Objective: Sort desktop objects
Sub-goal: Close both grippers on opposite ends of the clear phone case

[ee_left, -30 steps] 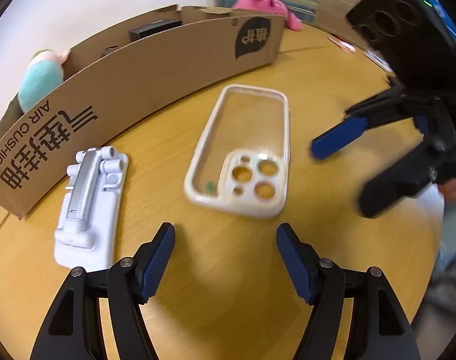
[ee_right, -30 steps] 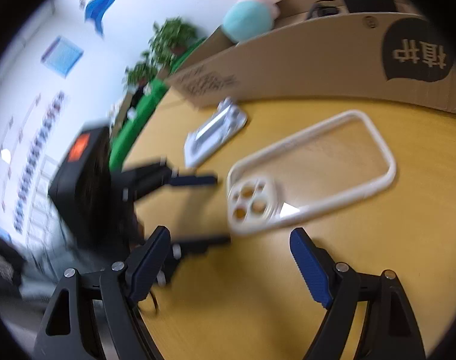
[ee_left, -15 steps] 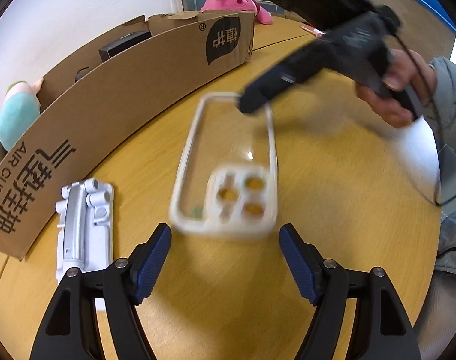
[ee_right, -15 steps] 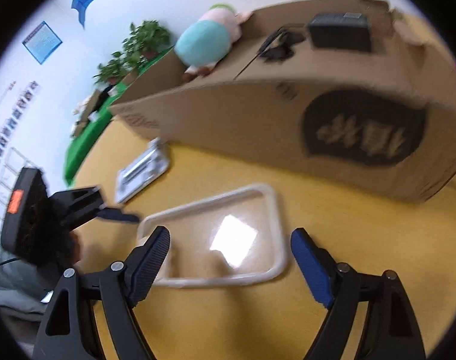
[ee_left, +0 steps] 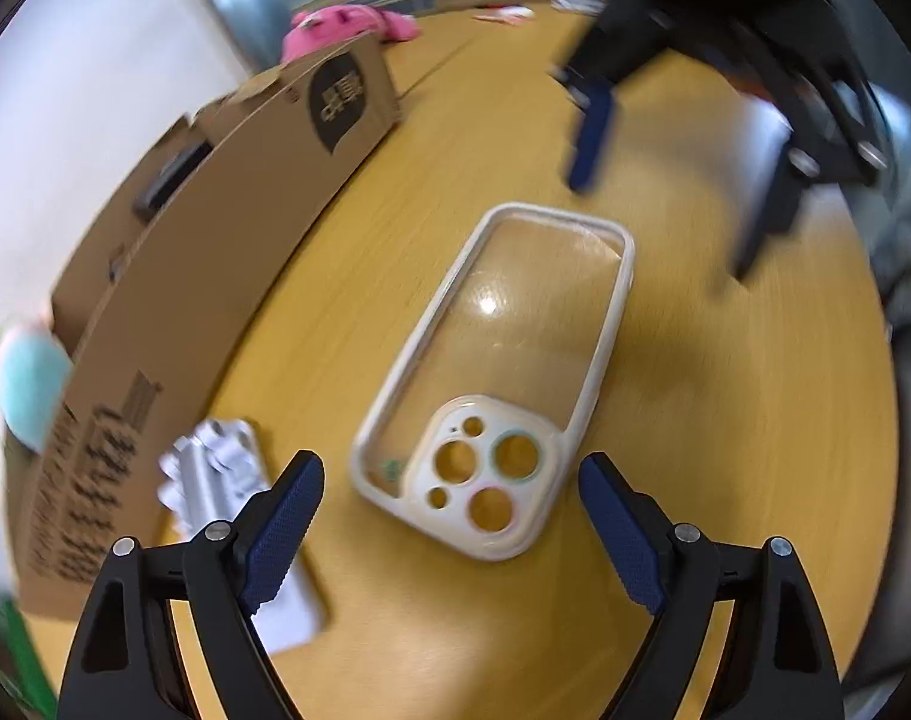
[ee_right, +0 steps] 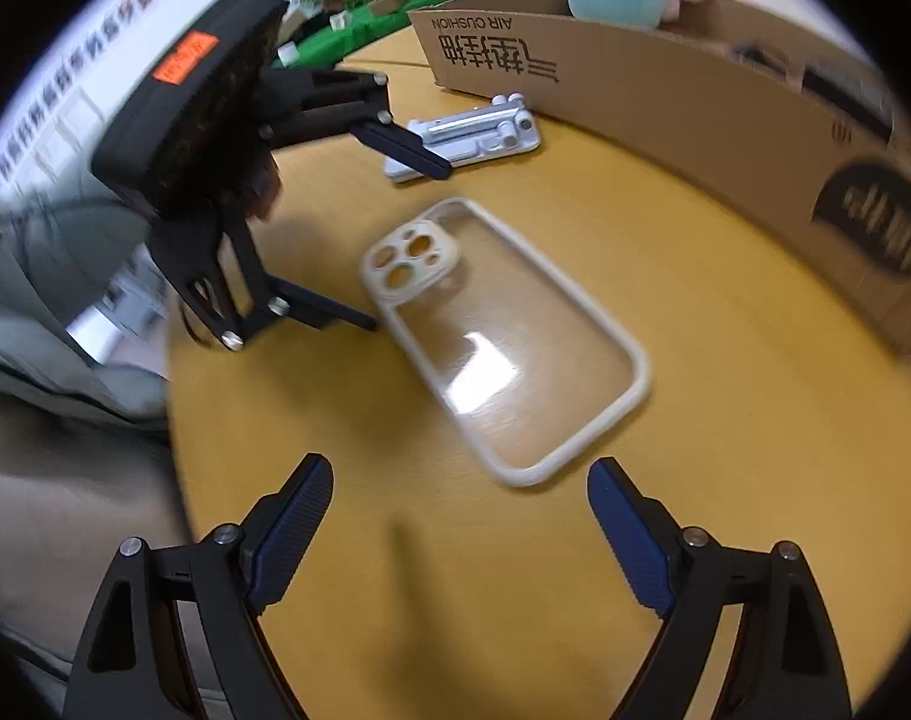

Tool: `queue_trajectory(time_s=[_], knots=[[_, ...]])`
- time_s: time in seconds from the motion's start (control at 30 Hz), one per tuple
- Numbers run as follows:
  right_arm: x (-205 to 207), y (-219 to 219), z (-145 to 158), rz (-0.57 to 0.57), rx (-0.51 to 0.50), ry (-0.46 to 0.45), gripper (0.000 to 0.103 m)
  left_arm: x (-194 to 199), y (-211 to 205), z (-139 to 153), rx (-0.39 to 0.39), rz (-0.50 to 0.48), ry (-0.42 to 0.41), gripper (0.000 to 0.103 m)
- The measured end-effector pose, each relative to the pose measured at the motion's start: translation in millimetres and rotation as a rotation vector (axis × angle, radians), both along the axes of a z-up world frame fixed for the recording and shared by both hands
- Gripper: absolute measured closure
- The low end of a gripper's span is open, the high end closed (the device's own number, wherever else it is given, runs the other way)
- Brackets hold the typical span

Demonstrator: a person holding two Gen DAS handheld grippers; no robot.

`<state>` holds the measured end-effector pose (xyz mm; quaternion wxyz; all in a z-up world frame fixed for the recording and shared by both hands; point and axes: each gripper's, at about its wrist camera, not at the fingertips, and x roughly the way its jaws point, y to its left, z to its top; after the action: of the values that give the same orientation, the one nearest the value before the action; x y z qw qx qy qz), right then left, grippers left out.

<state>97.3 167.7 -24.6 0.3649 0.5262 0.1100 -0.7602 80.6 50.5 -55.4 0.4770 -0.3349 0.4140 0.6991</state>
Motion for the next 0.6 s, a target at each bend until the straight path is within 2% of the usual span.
queue_trajectory(time_s=[0.07,0.13,0.23,0.3,0.33,0.47,0.57,0.6], knots=[[-2.5,-7.1,2.8,0.052,0.072,0.066,0.015,-3.7,1.1,0.2,-0.017,-0.049,-0.001,0.013],[-2.5,-19.7,5.3,0.159,0.145,0.137,0.015,-8.6,3.9,-0.1,-0.029,-0.086,-0.022,0.013],[-5.3,-32.3,3.2,0.310,0.189,0.147,0.015,-19.5,4.5,0.0,-0.028,-0.130,-0.119,0.012],[-15.7,-33.7,-4.4,0.331,0.198,0.119,0.014,-33.3,6.1,-2.8,-0.018,-0.119,-0.217,0.011],[-20.6,-31.8,-5.2,0.333,0.177,0.132,0.013,-40.0,6.1,-4.8,-0.010,-0.107,-0.272,0.010],[-31.0,-27.1,-7.0,0.332,0.173,0.183,0.012,-41.6,1.8,-3.6,0.026,-0.127,-0.273,0.010],[-27.7,-27.8,-8.8,0.361,0.226,0.239,0.012,-40.1,-2.3,1.1,0.038,-0.160,-0.272,0.023],[-28.4,-26.2,-8.2,0.359,0.239,0.249,0.012,-40.1,-2.8,1.3,0.031,-0.164,-0.272,0.022]])
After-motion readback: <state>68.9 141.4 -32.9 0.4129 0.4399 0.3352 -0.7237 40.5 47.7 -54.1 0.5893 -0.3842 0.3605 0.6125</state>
